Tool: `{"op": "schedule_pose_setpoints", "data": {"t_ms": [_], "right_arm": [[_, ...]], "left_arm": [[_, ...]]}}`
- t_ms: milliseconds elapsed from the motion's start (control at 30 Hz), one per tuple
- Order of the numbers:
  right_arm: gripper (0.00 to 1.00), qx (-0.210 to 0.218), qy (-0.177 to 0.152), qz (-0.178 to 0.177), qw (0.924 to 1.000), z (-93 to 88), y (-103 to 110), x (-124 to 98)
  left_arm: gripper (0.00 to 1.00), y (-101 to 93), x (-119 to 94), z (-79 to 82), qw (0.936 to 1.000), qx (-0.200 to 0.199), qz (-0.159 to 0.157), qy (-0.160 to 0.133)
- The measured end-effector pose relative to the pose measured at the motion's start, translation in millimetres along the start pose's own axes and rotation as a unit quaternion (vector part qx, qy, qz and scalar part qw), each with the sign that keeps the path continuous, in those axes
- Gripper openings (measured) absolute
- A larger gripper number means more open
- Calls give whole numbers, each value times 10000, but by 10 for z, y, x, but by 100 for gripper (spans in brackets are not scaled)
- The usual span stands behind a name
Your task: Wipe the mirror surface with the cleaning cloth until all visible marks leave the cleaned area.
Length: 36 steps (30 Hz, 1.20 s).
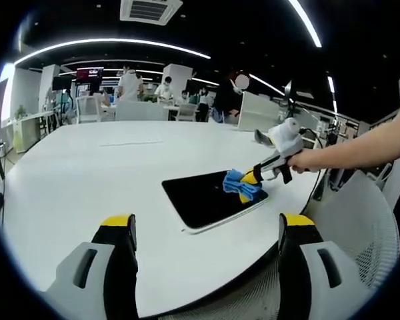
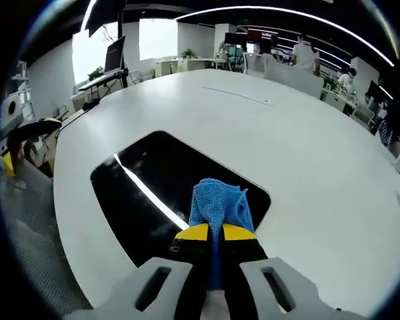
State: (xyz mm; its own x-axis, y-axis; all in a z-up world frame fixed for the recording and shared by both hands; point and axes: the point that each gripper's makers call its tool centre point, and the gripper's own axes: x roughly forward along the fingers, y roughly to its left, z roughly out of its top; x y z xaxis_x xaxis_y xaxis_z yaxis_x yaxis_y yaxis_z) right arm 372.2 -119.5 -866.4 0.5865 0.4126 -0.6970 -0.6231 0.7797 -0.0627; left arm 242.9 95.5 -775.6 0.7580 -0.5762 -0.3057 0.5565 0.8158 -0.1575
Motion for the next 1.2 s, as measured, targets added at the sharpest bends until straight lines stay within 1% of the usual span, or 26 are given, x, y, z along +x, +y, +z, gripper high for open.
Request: {"op": "schedule_pose_setpoints", "data": {"t_ms": [367,700,933,1100,1200], "right_arm": [[0,192,25,-100,9998,99,-162,111],[0,177,65,-193,9996,169,-270,206],[0,-19,129,-310,9994,228,-333,271],[0,-11,127,-357,9993,264,-385,303],[0,-104,156,-388,9991,287,-409,325]], "left_arm": [[87,-6,25,-3,10000,-6,-14,30],[86,-5,44,-8,10000,-9,-27,52],[87,-12,57,-16,9999,14,-52,92],[87,-9,62,-10,10000,13,-48,83],[86,-7,63,-6,10000,11,-49,71]]}}
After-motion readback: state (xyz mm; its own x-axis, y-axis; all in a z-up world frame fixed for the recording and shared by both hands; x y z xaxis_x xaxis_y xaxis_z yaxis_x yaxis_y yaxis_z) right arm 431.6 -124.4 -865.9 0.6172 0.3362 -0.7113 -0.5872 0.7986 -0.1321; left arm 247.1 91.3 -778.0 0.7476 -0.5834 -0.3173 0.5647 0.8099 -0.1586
